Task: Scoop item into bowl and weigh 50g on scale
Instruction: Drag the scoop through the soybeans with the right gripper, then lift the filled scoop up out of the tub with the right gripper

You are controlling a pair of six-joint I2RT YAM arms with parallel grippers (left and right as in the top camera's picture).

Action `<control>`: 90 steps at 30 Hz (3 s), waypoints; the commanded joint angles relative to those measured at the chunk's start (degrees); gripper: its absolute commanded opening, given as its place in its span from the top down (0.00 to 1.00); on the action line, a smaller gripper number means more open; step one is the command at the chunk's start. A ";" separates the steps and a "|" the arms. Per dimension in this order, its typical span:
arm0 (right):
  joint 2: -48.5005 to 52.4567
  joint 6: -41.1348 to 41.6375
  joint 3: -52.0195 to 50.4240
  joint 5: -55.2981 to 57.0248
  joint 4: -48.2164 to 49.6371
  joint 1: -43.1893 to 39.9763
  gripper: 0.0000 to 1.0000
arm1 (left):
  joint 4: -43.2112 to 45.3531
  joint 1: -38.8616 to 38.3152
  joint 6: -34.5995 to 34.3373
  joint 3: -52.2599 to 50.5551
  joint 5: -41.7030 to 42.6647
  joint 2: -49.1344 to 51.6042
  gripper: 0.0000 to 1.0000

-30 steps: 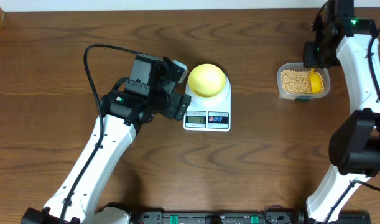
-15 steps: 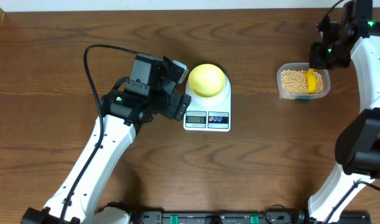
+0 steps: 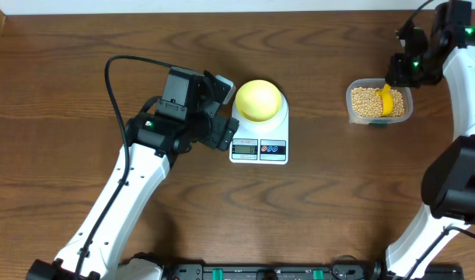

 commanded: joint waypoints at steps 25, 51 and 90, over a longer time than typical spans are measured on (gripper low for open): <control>0.31 -3.17 -5.68 -14.69 3.26 -3.15 0.99 | 0.02 0.17 0.98 -0.15 0.48 -0.11 0.13; 2.82 -2.91 -8.52 -21.77 5.53 -6.40 0.99 | 0.02 0.20 0.96 -0.15 0.48 -0.11 0.13; 3.56 -3.39 -8.52 -39.39 4.85 -16.06 0.99 | 0.02 0.20 0.98 -0.15 0.48 -0.11 0.13</control>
